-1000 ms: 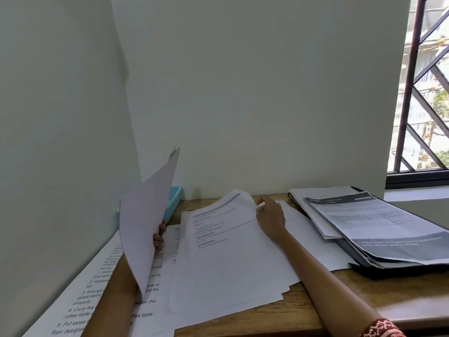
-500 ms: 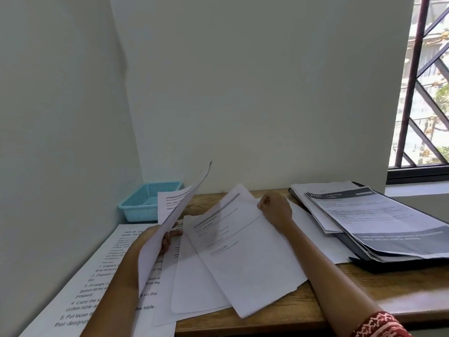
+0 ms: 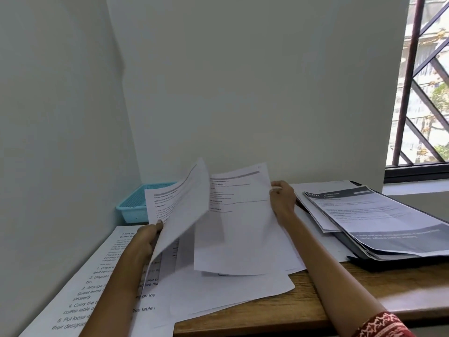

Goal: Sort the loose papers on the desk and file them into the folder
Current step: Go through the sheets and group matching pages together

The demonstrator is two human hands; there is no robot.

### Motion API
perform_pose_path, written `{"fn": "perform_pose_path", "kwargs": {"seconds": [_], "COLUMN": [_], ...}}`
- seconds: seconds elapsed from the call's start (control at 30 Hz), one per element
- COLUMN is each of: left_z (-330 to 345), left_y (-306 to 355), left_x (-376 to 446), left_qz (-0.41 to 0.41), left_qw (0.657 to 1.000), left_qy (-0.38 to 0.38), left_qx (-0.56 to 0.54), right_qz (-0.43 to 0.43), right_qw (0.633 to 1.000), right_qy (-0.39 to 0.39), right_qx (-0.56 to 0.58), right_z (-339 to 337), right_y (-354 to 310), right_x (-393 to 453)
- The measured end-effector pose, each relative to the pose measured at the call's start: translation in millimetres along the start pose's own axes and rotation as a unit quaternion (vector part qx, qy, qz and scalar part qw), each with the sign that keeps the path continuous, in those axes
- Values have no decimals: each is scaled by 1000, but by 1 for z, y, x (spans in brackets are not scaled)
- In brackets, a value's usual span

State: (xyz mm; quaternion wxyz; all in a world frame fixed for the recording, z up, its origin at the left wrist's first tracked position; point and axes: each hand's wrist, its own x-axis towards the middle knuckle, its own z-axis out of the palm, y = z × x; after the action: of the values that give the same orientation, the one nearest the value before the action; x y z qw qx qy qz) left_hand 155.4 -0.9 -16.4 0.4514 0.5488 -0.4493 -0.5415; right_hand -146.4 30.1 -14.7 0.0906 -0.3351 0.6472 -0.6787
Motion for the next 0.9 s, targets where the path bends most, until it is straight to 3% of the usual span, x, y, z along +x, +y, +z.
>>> {"fn": "perform_pose_path", "kwargs": {"seconds": [0.3, 0.63, 0.73, 0.83, 0.9], "left_z": [2, 9, 11, -1, -14], "left_y": [-4, -2, -1, 3, 5], "left_x": [8, 1, -2, 6, 12], "left_qz": [75, 60, 38, 57, 69], "left_qw": [996, 996, 995, 996, 990], "left_qy": [44, -55, -77, 5, 71], "left_qx": [29, -44, -52, -66, -103], "right_qz": [-54, 7, 13, 29, 17], "right_qw": [997, 986, 976, 966, 980], "right_qy": [-40, -113, -173, -213, -185], "right_qx": [25, 122, 133, 142, 67], "right_z": [13, 27, 27, 17, 9], "right_y": [-6, -13, -18, -27, -22], "right_x": [-22, -45, -50, -46, -37]}}
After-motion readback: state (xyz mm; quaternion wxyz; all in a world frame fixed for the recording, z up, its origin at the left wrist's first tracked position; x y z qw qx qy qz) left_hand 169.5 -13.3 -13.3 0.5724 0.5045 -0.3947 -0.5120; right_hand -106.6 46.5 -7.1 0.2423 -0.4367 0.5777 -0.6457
